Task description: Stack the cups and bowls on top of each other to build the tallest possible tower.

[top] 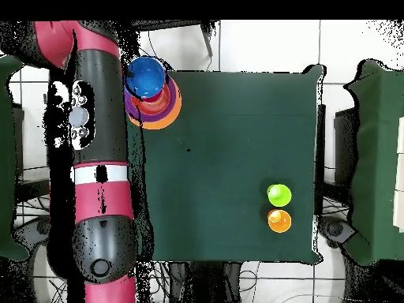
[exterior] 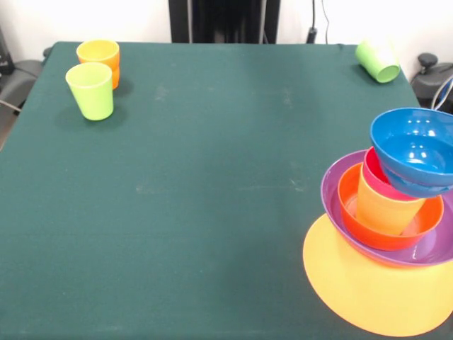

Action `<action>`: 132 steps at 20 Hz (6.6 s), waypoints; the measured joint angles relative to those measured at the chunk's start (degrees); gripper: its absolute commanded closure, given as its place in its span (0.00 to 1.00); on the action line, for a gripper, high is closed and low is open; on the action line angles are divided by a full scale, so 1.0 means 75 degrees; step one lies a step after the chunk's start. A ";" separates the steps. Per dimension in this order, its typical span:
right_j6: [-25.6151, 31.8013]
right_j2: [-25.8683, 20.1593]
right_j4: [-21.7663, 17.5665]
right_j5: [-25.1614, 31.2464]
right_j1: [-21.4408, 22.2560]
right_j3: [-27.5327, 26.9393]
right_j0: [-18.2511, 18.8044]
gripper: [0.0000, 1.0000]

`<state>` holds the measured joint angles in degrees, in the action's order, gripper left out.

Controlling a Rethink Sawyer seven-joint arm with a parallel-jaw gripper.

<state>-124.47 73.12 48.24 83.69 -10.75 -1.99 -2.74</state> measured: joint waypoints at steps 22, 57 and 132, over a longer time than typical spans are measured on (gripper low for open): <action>0.0039 -0.1523 -0.1454 -0.0044 0.0682 0.0937 -0.0335 1.00; 0.0039 -0.2791 -0.2557 -0.1026 0.0991 0.2060 -0.0960 1.00; 0.0039 -0.3218 -0.3572 -0.2359 0.1215 0.3515 -0.2072 1.00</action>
<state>-124.18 48.99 21.45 66.00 -1.63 24.38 -18.28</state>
